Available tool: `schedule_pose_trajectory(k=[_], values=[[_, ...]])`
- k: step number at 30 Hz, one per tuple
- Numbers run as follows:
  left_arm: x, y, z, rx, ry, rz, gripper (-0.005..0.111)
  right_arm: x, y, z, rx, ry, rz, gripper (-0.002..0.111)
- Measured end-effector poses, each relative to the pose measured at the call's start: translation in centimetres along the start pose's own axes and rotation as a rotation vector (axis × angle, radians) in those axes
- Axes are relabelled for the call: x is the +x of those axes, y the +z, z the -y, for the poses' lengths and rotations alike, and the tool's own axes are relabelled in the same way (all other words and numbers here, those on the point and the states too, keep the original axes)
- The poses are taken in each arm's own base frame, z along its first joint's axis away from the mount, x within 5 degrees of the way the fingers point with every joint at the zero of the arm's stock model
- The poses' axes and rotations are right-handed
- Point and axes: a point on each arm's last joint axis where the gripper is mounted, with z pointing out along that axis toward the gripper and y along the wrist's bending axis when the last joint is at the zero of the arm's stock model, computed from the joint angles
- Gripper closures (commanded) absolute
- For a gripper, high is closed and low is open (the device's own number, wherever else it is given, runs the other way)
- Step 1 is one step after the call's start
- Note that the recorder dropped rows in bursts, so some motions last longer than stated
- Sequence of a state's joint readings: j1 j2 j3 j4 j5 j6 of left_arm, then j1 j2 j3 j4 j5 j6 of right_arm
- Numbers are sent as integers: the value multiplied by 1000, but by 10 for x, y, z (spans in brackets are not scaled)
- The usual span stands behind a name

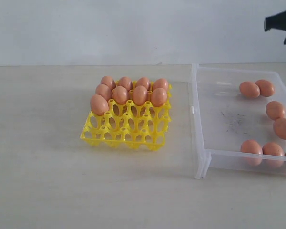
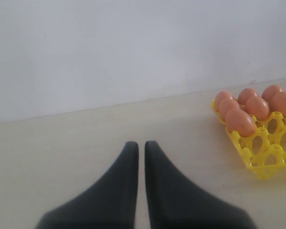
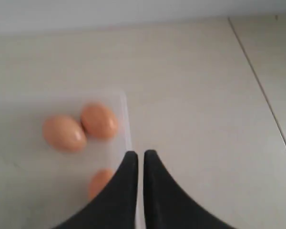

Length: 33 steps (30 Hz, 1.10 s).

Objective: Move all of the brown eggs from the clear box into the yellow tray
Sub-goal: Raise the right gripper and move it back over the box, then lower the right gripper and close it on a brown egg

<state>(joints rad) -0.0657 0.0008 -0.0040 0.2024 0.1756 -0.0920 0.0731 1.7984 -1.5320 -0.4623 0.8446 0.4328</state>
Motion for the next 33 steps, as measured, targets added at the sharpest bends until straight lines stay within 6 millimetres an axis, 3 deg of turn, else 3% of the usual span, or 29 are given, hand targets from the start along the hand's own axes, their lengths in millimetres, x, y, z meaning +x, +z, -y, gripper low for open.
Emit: schedule_pose_trajectory(k=[1, 3, 6, 8, 11, 15, 16, 19, 21, 22, 24, 25, 28, 33], values=[[0, 0, 0, 0, 0, 0, 103, 11, 5, -2, -39, -118, -175, 109], [0, 0, 0, 0, 0, 0, 103, 23, 4, -16, -222, -266, -285, 109], [0, 0, 0, 0, 0, 0, 103, 12, -20, -48, -629, -257, -140, 109], [0, 0, 0, 0, 0, 0, 103, 4, -35, -65, -784, -192, -60, 108], [0, 0, 0, 0, 0, 0, 103, 12, -14, -71, -636, -217, -143, 86], [0, 0, 0, 0, 0, 0, 103, 35, 43, -70, -390, -369, -316, 35], [0, 0, 0, 0, 0, 0, 103, 39, 56, -70, -354, -395, -337, 28], [0, 0, 0, 0, 0, 0, 103, 42, 80, -76, -321, -444, -298, 34], [0, 0, 0, 0, 0, 0, 103, 38, 90, -80, -319, -450, -219, 49], [0, 0, 0, 0, 0, 0, 103, 35, 93, -82, -319, -450, -174, 64], [0, 0, 0, 0, 0, 0, 103, 30, 99, -86, -322, -477, -85, 77], [0, 0, 0, 0, 0, 0, 103, 26, 100, -87, -323, -512, -59, 75], [0, 0, 0, 0, 0, 0, 103, 17, 106, -87, -317, -537, -53, 45], [0, 0, 0, 0, 0, 0, 103, 10, 131, -85, -245, -648, -204, 45]])
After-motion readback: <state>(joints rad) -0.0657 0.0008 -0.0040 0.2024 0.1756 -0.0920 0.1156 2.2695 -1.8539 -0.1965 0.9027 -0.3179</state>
